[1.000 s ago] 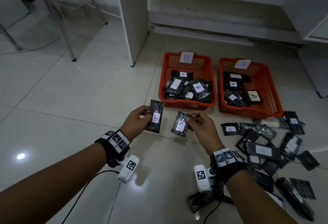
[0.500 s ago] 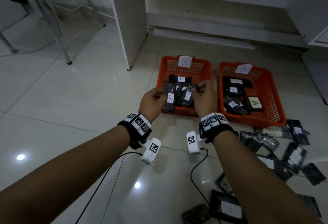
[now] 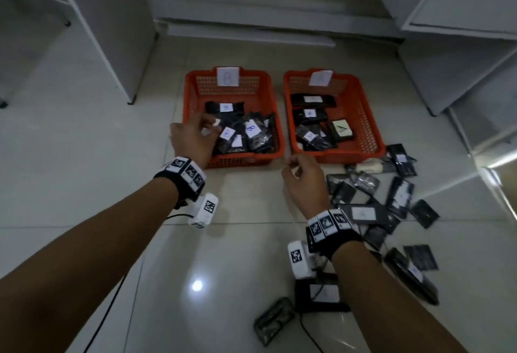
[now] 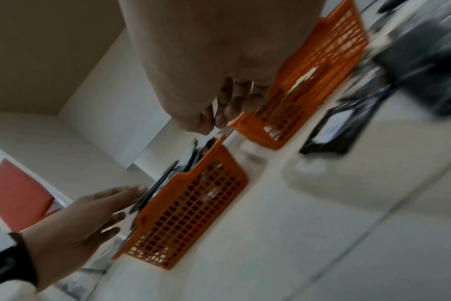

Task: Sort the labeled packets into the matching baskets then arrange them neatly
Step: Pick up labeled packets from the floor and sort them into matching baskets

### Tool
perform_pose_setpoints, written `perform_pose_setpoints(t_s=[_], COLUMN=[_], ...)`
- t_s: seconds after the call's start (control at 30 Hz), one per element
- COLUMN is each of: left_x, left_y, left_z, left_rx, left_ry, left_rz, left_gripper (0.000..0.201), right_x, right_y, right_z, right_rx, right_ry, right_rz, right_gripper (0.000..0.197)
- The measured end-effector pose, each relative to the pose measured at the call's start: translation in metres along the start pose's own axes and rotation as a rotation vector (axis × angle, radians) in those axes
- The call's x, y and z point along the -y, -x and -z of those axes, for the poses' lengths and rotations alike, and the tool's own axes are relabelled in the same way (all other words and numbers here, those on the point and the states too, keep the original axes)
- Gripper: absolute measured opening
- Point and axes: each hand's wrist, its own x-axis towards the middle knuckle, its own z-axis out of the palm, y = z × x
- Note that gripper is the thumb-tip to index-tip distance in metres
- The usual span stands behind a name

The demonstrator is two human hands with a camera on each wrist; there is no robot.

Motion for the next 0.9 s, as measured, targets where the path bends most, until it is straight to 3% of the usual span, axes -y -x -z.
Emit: perform_pose_setpoints(t_s=[0.13, 0.2, 0.27, 0.37, 0.43, 0.5, 0.57, 0.63, 0.73, 0.8, 0.9], left_x=[-0.013, -0.022, -0.034, -0.058, -0.080, -0.106, -0.128, -0.145, -0.153, -0.151, -0.142], left_y=[0.008, 0.018, 0.027, 0.037, 0.042, 0.052, 0.065, 0.080, 0.110, 0.125, 0.126], left_z=[0.000, -0.002, -0.008, -0.020, -0.029, -0.040, -0.051, -0.065, -0.090, -0.100, -0.095], left_rx=[-0.094, -0.101, -0.086, -0.014, 0.100, 0.260, 0.410, 0.653, 1.068, 1.094, 0.951], left_ry=[-0.106, -0.061, -0.015, 0.055, 0.043, 0.046, 0.068, 0.053, 0.004, 0.034, 0.143], left_rz=[0.049, -0.008, -0.114, -0.288, -0.357, -0.443, -0.557, -0.613, -0.533, -0.456, -0.340], left_gripper=[0.027, 0.024, 0.019, 0.013, 0.013, 0.013, 0.013, 0.023, 0.047, 0.041, 0.013], right_x=[-0.042, -0.061, -0.081, -0.109, -0.116, -0.119, -0.118, -0.113, -0.089, -0.072, -0.055], right_y=[0.028, 0.039, 0.047, 0.057, 0.059, 0.060, 0.061, 0.061, 0.060, 0.054, 0.045], right_z=[0.052, 0.078, 0.101, 0.128, 0.138, 0.146, 0.151, 0.157, 0.164, 0.163, 0.152], right_rx=[-0.015, -0.011, 0.039, 0.273, 0.373, 0.353, 0.307, 0.290, 0.302, 0.305, 0.348], right_ry=[0.050, 0.137, 0.370, 0.761, 0.805, 0.812, 0.758, 0.595, 0.134, -0.050, -0.194], right_rz=[-0.077, -0.131, -0.194, -0.315, -0.376, -0.367, -0.336, -0.294, -0.329, -0.309, -0.281], right_gripper=[0.013, 0.012, 0.025, 0.059, 0.061, 0.050, 0.036, 0.025, 0.012, 0.012, 0.015])
